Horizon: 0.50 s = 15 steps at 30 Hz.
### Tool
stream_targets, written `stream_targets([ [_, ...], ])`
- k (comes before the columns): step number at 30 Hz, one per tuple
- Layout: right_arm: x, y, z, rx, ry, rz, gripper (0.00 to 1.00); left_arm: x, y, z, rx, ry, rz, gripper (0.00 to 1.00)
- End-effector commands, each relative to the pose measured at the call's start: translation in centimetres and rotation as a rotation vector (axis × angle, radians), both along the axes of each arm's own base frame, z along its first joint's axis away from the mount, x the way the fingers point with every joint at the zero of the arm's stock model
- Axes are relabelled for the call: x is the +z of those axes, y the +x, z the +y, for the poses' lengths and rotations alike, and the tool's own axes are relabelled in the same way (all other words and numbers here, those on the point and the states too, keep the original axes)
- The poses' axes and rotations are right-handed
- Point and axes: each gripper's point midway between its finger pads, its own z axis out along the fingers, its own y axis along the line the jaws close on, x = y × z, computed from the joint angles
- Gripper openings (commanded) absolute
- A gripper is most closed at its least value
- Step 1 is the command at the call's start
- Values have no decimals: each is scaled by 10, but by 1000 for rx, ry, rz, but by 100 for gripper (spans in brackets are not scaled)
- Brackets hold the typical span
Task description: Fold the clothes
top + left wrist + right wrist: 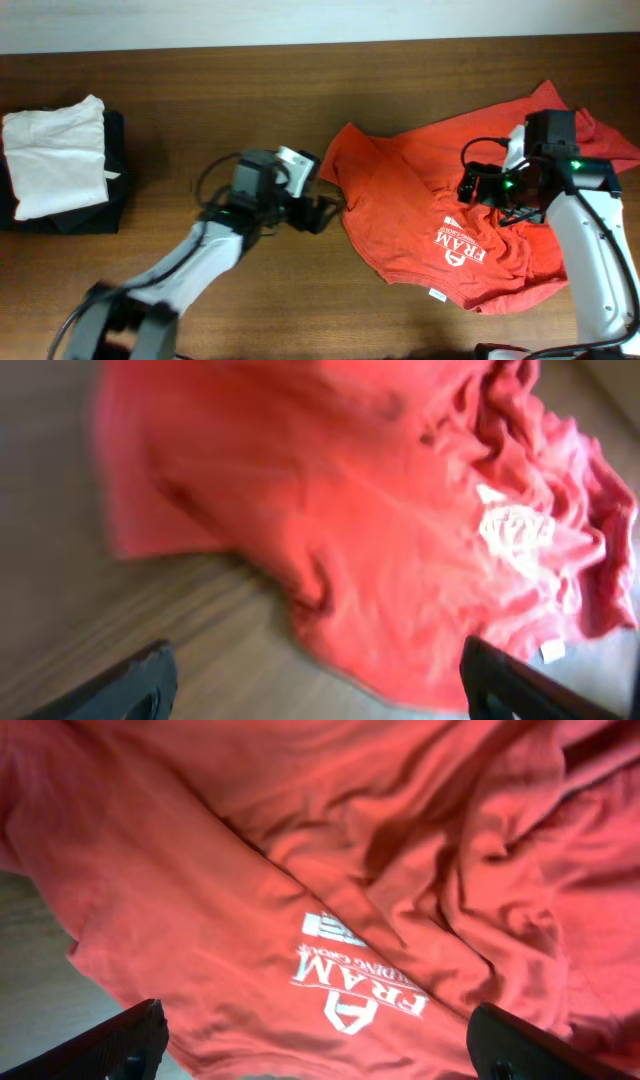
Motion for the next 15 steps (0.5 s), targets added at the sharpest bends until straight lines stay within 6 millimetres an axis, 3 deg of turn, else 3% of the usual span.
stream_targets([
  [1,4,-2,-2,-5,10,0,99,-27,-14,-39,-73,-28,59,90],
  [5,3,-6,-2,-5,12,15,99,-53,-27,-64,-139,-19,70,89],
  [7,3,-8,-1,-5,13,22,99,-78,-31,-66,-126,40,86,89],
  [10,2,-9,-1,-5,15,29,99,-85,-35,-68,-136,49,97,61],
  [11,2,-10,-1,-5,15,31,99,-83,-33,-70,-136,42,85,27],
  [12,2,-10,-1,-6,15,32,99,-80,-30,-72,-136,32,68,10],
  [13,2,-10,-1,-6,15,33,99,-77,-28,-73,-135,23,51,0],
  [15,2,-11,-1,-6,14,36,99,-73,-17,-72,-105,25,11,0],
])
